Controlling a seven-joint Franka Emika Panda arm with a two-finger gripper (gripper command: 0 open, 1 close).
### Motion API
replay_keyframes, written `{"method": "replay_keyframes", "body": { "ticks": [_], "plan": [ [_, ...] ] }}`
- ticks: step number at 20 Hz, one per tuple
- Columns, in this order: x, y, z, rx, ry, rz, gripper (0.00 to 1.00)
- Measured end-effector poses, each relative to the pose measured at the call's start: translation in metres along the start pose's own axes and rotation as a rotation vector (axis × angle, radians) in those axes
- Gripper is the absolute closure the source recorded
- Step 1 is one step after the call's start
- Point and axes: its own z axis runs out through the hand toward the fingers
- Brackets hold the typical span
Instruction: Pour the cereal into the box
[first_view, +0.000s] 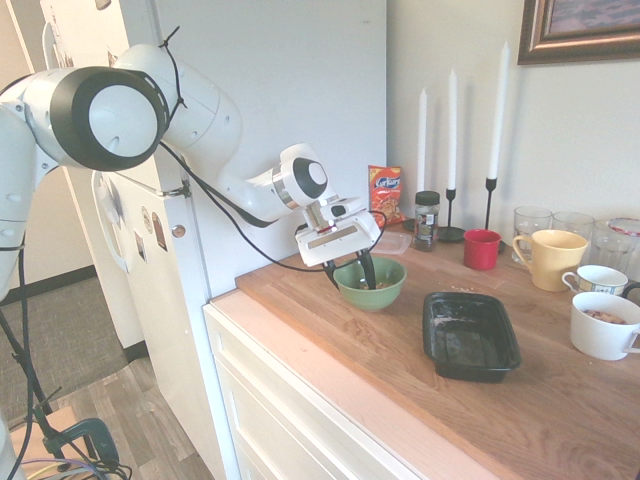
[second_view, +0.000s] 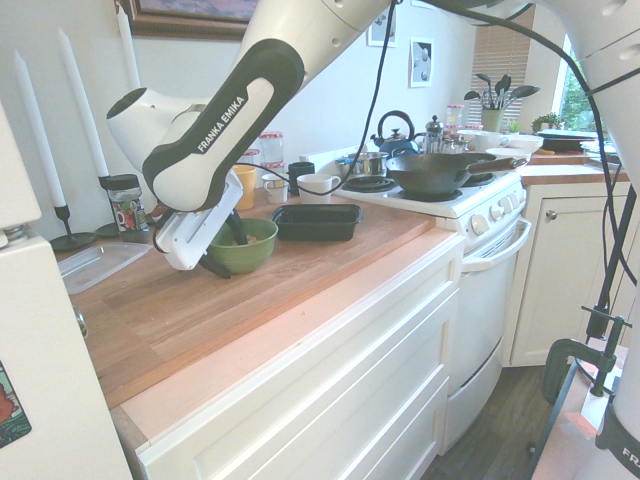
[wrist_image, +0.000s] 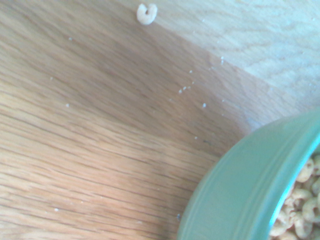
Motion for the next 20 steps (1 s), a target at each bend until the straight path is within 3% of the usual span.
{"method": "replay_keyframes", "body": {
  "ticks": [20],
  "plan": [
    [0.010,0.006,-0.003,0.007,-0.010,0.033,1.00]
  ]
}}
